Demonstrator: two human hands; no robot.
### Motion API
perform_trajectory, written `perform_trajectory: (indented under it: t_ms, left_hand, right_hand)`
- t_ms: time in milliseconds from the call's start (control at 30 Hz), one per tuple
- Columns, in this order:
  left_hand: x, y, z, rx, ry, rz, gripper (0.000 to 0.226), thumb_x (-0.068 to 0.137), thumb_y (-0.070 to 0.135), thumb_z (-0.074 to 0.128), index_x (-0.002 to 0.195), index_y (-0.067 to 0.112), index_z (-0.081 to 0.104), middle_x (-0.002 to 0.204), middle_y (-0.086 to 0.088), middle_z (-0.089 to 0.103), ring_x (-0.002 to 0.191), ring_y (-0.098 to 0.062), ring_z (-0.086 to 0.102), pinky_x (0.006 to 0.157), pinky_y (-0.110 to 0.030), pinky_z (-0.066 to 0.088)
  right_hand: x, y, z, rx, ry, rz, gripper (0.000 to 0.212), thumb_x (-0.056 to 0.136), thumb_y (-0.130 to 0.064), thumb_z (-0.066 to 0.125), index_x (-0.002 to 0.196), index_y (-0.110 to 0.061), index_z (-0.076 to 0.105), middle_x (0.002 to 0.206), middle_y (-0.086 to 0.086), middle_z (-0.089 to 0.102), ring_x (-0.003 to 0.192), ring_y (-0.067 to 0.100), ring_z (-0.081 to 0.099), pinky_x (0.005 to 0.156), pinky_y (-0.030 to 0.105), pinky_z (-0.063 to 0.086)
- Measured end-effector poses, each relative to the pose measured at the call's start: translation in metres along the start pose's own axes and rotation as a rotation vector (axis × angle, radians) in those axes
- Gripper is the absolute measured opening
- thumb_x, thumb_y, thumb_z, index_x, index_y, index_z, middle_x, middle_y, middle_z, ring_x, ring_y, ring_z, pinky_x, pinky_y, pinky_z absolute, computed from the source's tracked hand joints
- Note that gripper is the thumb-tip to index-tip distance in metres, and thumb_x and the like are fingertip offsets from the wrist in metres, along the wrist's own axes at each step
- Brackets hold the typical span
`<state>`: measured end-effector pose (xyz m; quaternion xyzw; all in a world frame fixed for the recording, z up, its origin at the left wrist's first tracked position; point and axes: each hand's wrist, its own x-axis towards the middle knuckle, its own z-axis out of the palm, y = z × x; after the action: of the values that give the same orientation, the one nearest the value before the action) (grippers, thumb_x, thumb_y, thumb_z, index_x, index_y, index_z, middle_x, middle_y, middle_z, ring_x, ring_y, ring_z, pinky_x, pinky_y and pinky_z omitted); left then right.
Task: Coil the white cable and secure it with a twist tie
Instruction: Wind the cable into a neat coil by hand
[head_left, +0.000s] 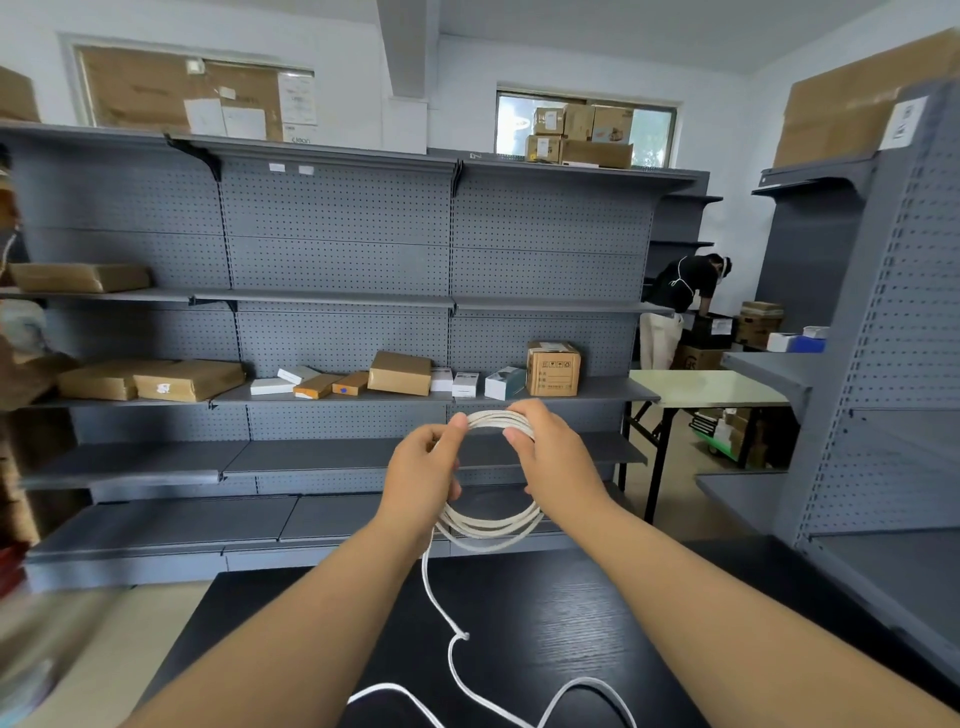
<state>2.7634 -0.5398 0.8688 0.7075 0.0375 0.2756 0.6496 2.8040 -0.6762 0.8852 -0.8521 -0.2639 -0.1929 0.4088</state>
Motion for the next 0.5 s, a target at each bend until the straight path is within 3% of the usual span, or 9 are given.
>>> perform_trajectory:
  t_ms: [200,333,400,467,500]
  left_hand:
    - [-0.003,0.001,0.005,-0.098,-0.009,-0.14,0.04,0.09,0.048,0.05,0.079,0.011,0.063,0.045,0.008,0.042,0.041,-0.011,0.042,0.048,-0.025,0.036]
    - [-0.001,0.001,0.006,-0.015,0.049,-0.029,0.034,0.091,0.045,0.049,0.074,0.016,0.048,0.056,0.006,0.034,0.047,-0.011,0.031,0.047,-0.026,0.032]
    - [0.001,0.0,0.005,0.082,0.067,0.095,0.034,0.091,0.044,0.049,0.072,0.016,0.044,0.058,0.006,0.034,0.052,-0.009,0.03,0.051,-0.025,0.032]
    - [0.001,0.001,0.003,0.163,0.071,0.203,0.034,0.091,0.041,0.051,0.067,0.019,0.04,0.056,0.01,0.034,0.048,-0.004,0.031,0.048,-0.018,0.03]
    - [0.002,0.002,0.004,0.188,0.071,0.24,0.034,0.091,0.039,0.052,0.065,0.022,0.038,0.054,0.01,0.034,0.048,-0.003,0.033,0.047,-0.017,0.031]
  right_hand:
    - [-0.001,0.006,0.004,0.083,0.094,0.097,0.02,0.097,-0.023,0.045,0.117,-0.022,0.05,0.104,0.005,0.053,0.093,0.025,0.053,0.073,0.052,0.054]
    - [-0.001,0.006,0.004,0.102,0.048,0.078,0.025,0.095,-0.02,0.048,0.12,-0.023,0.048,0.107,0.004,0.058,0.09,0.027,0.057,0.075,0.049,0.054]
    - [0.001,0.006,0.001,0.136,0.007,0.061,0.028,0.094,-0.019,0.049,0.121,-0.028,0.047,0.108,0.003,0.06,0.076,0.023,0.058,0.065,0.035,0.056]
    - [0.004,0.005,-0.004,0.196,-0.024,0.051,0.03,0.092,-0.018,0.052,0.114,-0.038,0.049,0.103,-0.001,0.061,0.062,0.014,0.055,0.047,0.016,0.047]
    - [0.005,0.003,-0.007,0.207,-0.03,0.044,0.032,0.091,-0.017,0.053,0.108,-0.044,0.049,0.098,-0.005,0.061,0.059,0.01,0.054,0.044,0.013,0.044]
